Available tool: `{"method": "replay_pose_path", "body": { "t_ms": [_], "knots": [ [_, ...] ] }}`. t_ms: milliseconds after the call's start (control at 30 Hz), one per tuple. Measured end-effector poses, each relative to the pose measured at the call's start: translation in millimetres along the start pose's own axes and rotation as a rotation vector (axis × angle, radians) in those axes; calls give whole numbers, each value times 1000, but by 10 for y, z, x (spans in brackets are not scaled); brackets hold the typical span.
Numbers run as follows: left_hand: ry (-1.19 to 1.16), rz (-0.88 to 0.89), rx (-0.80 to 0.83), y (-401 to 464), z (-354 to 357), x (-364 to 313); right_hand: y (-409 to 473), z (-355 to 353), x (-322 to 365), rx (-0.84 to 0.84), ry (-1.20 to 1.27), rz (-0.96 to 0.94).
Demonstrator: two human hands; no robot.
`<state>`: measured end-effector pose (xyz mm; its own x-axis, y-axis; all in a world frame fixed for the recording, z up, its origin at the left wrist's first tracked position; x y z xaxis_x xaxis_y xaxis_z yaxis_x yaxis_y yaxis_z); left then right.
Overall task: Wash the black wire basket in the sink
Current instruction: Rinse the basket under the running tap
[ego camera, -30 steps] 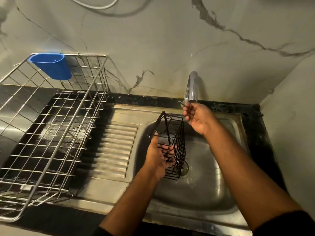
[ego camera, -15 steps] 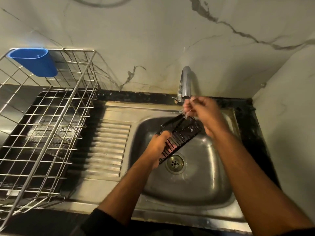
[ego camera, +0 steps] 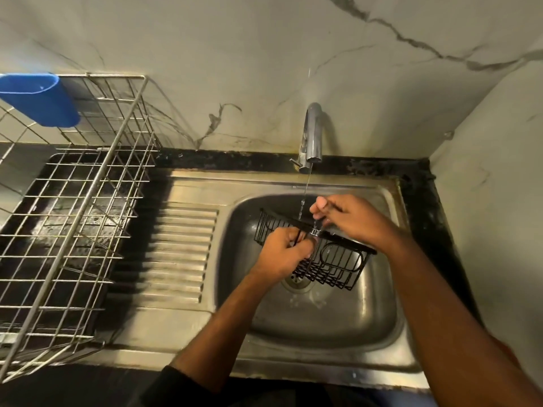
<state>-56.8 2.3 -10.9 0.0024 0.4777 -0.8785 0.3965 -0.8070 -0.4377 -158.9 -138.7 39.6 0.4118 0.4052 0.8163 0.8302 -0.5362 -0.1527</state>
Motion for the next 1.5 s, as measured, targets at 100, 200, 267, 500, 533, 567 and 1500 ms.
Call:
{"method": "replay_pose_path", "body": {
  "t_ms": [100, 200, 267, 500, 533, 567, 1500],
  "knots": [
    [-10, 133, 52, -87, -15, -34, -47, 84, 29, 2, 103, 8],
    [134, 242, 36, -121, -66, -52, -27, 105, -109, -65, -51, 21],
    [251, 278, 16, -152, -119, -33, -17, 61, -256, -139, -283, 78],
    [248, 334, 64, -428, -259, -9, -219, 93, -495, -11, -149, 411],
    [239, 330, 76, -464, -267, 8, -232, 139, -486, -9, -21, 390],
    [208, 321, 86, -494, -270, 23, -241, 181, -453, -9, 61, 362],
    [-86, -153, -271, -525, -268, 373, -625, 129, -219, -510, -434, 55]
  ]
}}
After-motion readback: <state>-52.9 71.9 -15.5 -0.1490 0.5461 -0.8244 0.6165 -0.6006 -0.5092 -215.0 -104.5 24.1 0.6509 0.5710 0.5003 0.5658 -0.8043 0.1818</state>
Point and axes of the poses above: each hand's wrist, its own y-axis towards the middle knuckle, its own z-axis out of the palm, x = y × z, the point moved 2 cm from there along y, towards the middle knuckle, and after that the axes turned 11 degrees about -z, right-handed, at the moved point
